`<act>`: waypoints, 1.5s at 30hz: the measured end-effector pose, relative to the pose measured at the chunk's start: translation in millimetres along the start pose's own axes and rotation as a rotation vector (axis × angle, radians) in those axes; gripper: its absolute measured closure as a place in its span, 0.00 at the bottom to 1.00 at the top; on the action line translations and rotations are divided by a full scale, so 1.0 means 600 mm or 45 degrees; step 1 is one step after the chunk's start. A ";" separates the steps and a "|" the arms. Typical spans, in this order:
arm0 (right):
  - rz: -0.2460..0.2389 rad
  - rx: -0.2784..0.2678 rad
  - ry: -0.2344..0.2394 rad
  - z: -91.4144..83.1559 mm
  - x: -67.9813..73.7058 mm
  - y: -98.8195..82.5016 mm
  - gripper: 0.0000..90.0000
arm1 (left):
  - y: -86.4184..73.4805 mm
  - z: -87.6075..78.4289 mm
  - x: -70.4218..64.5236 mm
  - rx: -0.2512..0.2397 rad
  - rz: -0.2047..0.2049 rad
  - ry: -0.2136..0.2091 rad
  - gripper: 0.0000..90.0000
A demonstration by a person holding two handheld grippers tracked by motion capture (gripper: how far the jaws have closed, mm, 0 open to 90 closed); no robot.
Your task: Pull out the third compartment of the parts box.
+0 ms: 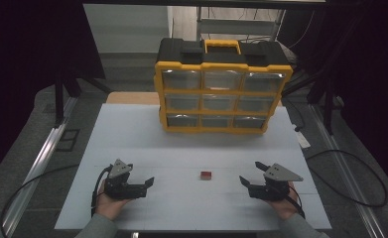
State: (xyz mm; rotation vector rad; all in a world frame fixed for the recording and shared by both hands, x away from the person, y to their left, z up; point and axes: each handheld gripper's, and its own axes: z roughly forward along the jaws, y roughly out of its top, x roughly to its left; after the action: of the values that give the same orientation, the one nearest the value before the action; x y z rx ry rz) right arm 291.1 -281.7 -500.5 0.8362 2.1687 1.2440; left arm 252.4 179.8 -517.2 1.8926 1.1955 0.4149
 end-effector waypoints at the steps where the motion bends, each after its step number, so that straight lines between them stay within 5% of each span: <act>1: -0.009 -0.002 -0.002 0.000 0.002 0.001 0.24 | 0.000 0.000 0.000 0.000 0.001 0.000 0.07; 8: -0.052 -0.002 -0.017 0.002 0.008 0.004 0.24 | 0.000 0.001 0.000 0.004 0.002 -0.005 0.07; 27: -0.294 0.011 -0.101 0.001 0.024 0.007 0.25 | -0.001 0.003 -0.001 0.015 0.011 -0.007 0.07; 45: -0.432 0.039 -0.153 0.004 0.033 0.004 0.25 | -0.002 0.005 -0.001 0.022 0.013 -0.009 0.07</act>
State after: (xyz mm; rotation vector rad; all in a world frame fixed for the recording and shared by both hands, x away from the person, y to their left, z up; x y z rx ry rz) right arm 279.9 -265.2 -501.6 0.5114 2.1274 0.9685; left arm 253.2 178.5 -519.8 1.9143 1.1886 0.4046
